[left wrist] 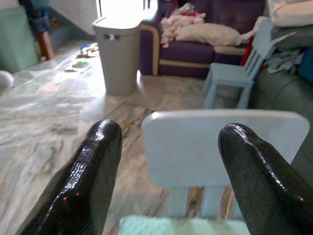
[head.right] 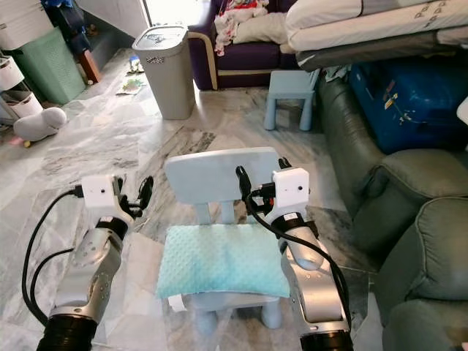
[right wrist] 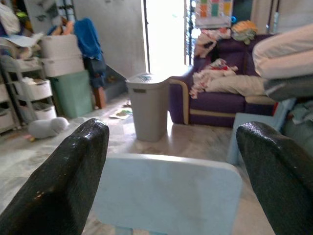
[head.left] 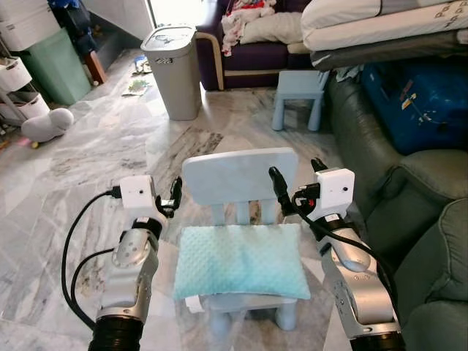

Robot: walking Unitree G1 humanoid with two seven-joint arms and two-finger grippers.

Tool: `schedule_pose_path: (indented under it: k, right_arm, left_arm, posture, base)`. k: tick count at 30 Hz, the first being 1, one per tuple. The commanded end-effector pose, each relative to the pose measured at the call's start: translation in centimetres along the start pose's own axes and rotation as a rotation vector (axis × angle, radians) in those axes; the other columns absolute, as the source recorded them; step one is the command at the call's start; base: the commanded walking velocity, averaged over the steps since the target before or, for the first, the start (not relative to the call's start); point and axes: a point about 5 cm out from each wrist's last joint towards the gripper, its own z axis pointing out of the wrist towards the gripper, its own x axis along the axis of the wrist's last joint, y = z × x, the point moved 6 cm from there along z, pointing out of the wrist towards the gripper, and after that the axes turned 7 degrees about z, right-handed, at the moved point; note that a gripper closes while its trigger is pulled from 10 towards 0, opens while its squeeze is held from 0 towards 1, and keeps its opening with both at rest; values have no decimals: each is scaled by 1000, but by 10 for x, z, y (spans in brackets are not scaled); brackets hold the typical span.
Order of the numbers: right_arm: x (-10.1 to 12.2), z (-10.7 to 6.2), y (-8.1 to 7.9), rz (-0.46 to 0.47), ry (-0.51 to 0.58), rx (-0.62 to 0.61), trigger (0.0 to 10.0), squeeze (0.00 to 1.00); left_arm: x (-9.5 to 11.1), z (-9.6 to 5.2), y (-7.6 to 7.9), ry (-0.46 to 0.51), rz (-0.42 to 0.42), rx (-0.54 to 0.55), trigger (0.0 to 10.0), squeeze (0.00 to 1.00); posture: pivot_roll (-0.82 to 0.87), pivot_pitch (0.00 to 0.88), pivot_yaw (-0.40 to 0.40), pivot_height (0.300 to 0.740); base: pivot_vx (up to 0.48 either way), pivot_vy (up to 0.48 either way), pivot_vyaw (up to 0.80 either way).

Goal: Move the pillow to the sofa

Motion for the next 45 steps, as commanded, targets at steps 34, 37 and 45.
schedule_pose_path:
  k: [34, 37, 45]
  right_arm:
    - [-51, -69, -1, 23, -272, 13, 10000, 0]
    - [-51, -70, -1, 23, -275, 12, 10000, 0]
    - [-49, -67, -5, 31, -272, 21, 10000, 0]
  left_arm:
    - [-65, -89, -19, -213, 89, -15, 10000, 0]
    - [-65, -90, -18, -218, 88, -18, 10000, 0]
    - [-63, -90, -20, -222, 92, -10, 10000, 0]
  posture:
    - [-101, 304, 22, 740]
    - [-99, 304, 23, 740]
    - [-95, 305, 21, 740]
  base:
    - [0, 0, 0]
    - [0, 0, 0]
    - [0, 0, 0]
